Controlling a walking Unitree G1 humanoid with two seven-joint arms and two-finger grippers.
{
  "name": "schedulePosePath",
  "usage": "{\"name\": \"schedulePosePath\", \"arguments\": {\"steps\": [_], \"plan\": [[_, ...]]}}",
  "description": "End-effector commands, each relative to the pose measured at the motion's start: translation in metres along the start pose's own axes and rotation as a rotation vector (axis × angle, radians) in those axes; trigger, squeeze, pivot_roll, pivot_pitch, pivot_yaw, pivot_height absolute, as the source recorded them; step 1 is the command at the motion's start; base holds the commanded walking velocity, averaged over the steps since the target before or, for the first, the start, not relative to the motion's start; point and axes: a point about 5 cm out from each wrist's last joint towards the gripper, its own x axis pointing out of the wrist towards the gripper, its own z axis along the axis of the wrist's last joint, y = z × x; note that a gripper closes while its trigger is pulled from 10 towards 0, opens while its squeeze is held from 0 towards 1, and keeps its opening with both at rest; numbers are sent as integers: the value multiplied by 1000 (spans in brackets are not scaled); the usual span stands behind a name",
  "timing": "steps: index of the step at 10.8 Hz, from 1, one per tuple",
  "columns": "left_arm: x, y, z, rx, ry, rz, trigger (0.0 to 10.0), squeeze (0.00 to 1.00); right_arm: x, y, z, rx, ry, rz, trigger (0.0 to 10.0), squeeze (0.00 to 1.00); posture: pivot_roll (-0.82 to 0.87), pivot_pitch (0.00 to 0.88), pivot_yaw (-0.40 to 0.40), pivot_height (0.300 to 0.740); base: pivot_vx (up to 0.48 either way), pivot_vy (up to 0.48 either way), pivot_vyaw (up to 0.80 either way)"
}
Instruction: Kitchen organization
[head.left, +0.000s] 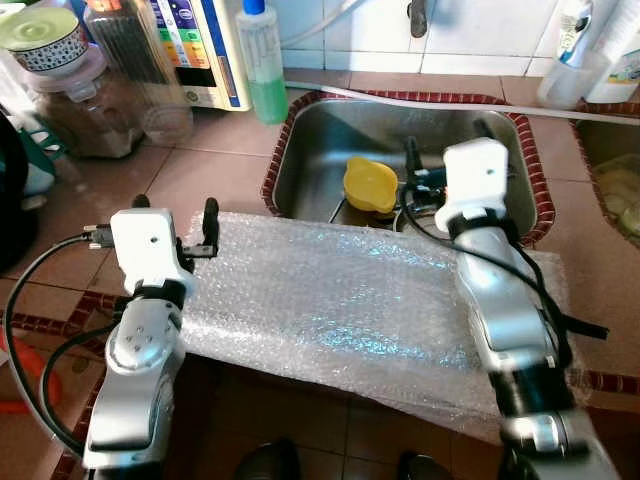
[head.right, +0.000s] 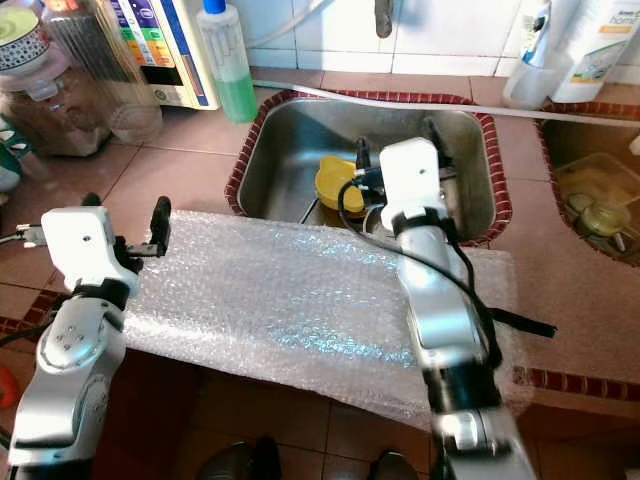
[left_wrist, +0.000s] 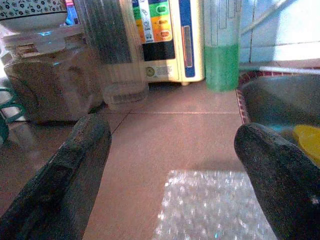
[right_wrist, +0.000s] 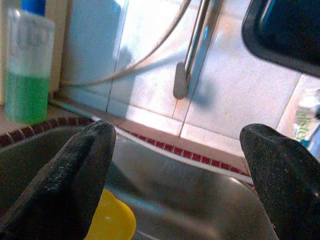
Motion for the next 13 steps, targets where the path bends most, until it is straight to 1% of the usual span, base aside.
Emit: {"name": "schedulePosePath", "arguments": {"steps": [1,2,3,4,5,7,8,9,11,13], "plan": [[-8,4,1,28,-6,14,10000,0,-8,5,6,-1,-23,23,10000,1000,-59,179,73,740,0,0,0],[-14,7,-3,-18,15,22,10000,0,-15,6,4,2,-10,34,10000,1000,-59,180,72,740,0,0,0],[-23,5,-8,-4,46,10,10000,0,-20,6,3,3,2,39,10000,1000,-60,182,70,740,0,0,0],[-28,3,-8,2,53,-2,10000,0,-23,6,1,-2,10,45,10000,1000,-59,175,67,740,0,0,0],[-31,2,-7,24,52,9,10000,0,-24,6,1,-6,12,50,10000,1000,-53,172,63,740,0,0,0],[-35,-1,-1,22,46,-9,10000,0,-25,6,4,-4,17,61,10000,1000,-45,166,58,740,0,0,0],[-36,0,0,0,33,-10,10000,0,-25,7,4,-3,18,65,10000,1000,-44,165,58,740,0,0,0],[-35,1,-2,-20,45,9,10000,0,-24,8,4,5,21,69,10000,1000,-43,165,56,740,0,0,0],[-33,-3,0,-19,43,-10,10000,0,-21,9,5,8,22,72,10000,1000,-48,167,58,740,0,0,0],[-33,-3,-1,-24,52,-19,10000,0,-21,9,4,9,29,66,10000,1000,-48,168,60,740,0,0,0]]}}
